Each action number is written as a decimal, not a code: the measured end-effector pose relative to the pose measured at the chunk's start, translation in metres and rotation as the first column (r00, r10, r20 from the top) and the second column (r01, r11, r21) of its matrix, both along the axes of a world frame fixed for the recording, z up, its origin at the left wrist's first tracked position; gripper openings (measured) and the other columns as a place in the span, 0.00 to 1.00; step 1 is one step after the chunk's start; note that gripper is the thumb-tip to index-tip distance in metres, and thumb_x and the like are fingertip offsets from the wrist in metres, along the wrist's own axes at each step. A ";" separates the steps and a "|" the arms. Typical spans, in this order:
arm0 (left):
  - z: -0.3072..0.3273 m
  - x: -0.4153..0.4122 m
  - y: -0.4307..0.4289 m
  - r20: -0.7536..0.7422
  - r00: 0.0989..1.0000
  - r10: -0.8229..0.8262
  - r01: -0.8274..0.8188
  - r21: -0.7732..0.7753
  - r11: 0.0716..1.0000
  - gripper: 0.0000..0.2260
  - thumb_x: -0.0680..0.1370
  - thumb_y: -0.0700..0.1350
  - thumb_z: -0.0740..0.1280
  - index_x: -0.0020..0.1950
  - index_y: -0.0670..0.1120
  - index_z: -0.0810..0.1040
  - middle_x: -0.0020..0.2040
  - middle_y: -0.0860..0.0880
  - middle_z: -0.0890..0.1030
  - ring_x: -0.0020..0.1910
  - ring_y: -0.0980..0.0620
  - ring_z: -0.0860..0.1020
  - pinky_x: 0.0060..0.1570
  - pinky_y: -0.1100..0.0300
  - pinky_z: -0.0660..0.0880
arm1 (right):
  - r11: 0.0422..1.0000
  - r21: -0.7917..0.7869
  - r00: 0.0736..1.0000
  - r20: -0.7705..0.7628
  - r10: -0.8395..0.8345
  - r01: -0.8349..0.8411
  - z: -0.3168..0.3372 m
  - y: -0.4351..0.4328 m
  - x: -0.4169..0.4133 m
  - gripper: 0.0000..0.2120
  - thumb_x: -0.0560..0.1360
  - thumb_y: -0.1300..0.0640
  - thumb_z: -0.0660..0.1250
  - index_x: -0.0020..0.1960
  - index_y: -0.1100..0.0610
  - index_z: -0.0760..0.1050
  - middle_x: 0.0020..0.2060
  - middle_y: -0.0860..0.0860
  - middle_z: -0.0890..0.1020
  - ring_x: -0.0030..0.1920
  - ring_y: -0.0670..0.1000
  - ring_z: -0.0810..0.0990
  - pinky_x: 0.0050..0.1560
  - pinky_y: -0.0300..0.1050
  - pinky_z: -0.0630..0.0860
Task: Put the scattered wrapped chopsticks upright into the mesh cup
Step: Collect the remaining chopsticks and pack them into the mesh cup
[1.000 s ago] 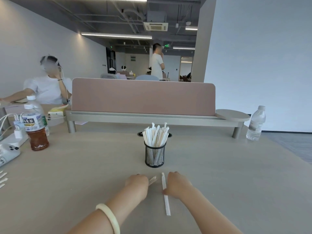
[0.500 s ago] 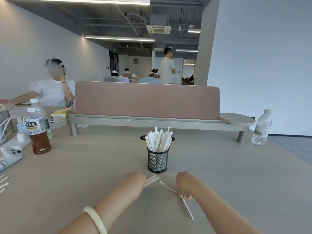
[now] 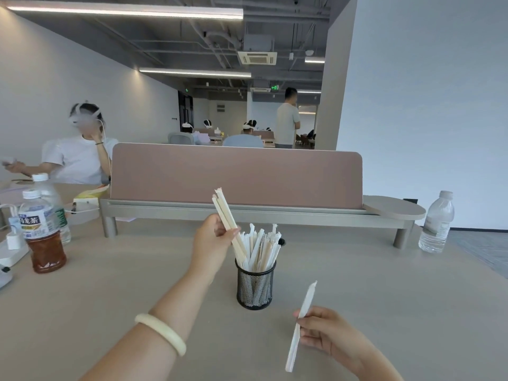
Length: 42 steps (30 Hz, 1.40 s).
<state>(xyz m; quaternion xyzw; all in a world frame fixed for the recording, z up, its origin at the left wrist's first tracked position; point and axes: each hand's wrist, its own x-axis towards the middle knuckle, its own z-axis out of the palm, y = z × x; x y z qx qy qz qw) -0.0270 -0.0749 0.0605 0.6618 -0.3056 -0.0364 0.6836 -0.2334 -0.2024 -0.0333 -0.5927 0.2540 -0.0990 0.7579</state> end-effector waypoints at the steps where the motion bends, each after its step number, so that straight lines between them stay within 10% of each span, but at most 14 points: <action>1: -0.004 0.001 -0.009 0.015 1.000 0.015 -0.015 0.024 1.000 0.09 0.73 0.36 0.68 0.42 0.50 0.74 0.40 0.51 0.81 0.41 0.53 0.79 0.44 0.62 0.75 | 1.000 0.007 1.000 0.020 -0.019 0.019 0.000 -0.002 0.000 0.05 0.68 0.65 0.71 0.43 0.61 0.80 0.29 0.51 0.78 0.30 0.47 0.79 0.39 0.40 0.80; 20: -0.045 0.001 -0.045 0.301 0.952 0.051 -0.181 0.421 0.889 0.16 0.72 0.38 0.68 0.59 0.45 0.73 0.46 0.43 0.82 0.48 0.42 0.80 0.48 0.51 0.77 | 0.975 -0.009 0.974 0.052 -0.219 0.220 -0.007 -0.009 0.003 0.09 0.75 0.63 0.66 0.36 0.59 0.81 0.33 0.51 0.80 0.29 0.47 0.78 0.44 0.42 0.79; 28: -0.036 -0.001 -0.043 0.515 0.852 -0.092 -0.247 0.552 0.797 0.20 0.74 0.43 0.67 0.66 0.45 0.71 0.52 0.44 0.82 0.52 0.44 0.79 0.52 0.53 0.73 | 0.945 -0.122 0.953 0.052 -0.299 0.303 0.000 -0.011 0.000 0.06 0.75 0.69 0.65 0.50 0.68 0.79 0.37 0.59 0.77 0.28 0.48 0.77 0.35 0.37 0.81; 35: -0.056 0.006 -0.005 0.347 0.917 0.198 -0.258 0.136 0.957 0.19 0.73 0.42 0.69 0.64 0.44 0.74 0.51 0.49 0.78 0.49 0.50 0.79 0.54 0.54 0.77 | 0.829 -0.320 0.888 0.202 -0.413 0.458 0.055 -0.017 0.019 0.06 0.74 0.60 0.69 0.43 0.64 0.80 0.28 0.49 0.83 0.34 0.48 0.83 0.55 0.46 0.76; 42: -0.104 0.003 -0.003 0.004 1.000 0.016 -0.017 0.177 0.984 0.25 0.74 0.38 0.67 0.70 0.44 0.65 0.66 0.45 0.73 0.58 0.51 0.73 0.60 0.58 0.71 | 0.625 -0.623 0.878 0.263 -0.400 0.471 0.100 -0.008 0.087 0.09 0.74 0.59 0.66 0.36 0.61 0.76 0.30 0.51 0.83 0.28 0.40 0.79 0.32 0.35 0.69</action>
